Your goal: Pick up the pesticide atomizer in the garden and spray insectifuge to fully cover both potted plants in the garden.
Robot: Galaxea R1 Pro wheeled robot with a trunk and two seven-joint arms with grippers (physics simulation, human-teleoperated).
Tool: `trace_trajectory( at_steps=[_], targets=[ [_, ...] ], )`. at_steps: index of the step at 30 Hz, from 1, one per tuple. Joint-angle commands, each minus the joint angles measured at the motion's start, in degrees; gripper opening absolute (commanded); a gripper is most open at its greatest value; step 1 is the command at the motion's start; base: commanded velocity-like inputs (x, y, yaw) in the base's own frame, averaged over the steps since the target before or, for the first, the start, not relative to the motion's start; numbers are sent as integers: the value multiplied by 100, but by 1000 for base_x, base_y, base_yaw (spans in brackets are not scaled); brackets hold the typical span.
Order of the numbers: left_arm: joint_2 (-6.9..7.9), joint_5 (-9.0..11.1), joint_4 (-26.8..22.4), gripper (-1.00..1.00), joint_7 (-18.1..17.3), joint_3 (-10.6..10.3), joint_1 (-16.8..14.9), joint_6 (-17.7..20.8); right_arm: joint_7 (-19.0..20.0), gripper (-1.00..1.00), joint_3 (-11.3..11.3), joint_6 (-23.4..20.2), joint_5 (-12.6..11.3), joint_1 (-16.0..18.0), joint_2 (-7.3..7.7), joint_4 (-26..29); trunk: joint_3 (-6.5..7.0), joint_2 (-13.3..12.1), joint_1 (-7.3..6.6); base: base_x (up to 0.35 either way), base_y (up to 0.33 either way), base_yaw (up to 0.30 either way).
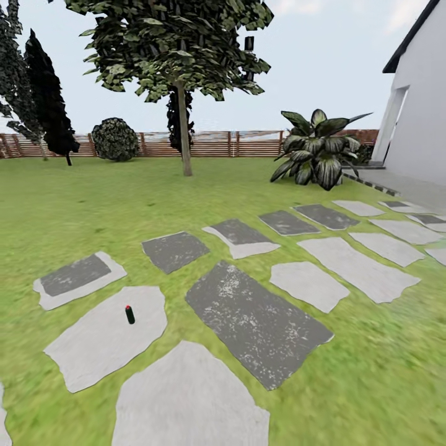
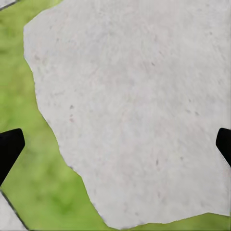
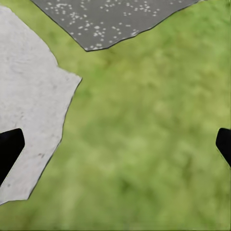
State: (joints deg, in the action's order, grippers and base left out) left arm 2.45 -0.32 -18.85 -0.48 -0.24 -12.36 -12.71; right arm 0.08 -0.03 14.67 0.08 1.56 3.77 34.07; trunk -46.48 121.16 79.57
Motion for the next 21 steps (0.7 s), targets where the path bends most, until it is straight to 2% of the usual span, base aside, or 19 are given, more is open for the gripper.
trace_trajectory(
  at_steps=[1,21],
  targets=[
    [1,-3,5,100,-5,-2,-4,-20,1,100,1,18,1,3,0,-3,-5,2,2,292,-148,67],
    [1,-3,5,100,-5,-2,-4,-19,1,100,1,18,1,3,0,-6,-5,2,2,285,-158,6]
  ],
)
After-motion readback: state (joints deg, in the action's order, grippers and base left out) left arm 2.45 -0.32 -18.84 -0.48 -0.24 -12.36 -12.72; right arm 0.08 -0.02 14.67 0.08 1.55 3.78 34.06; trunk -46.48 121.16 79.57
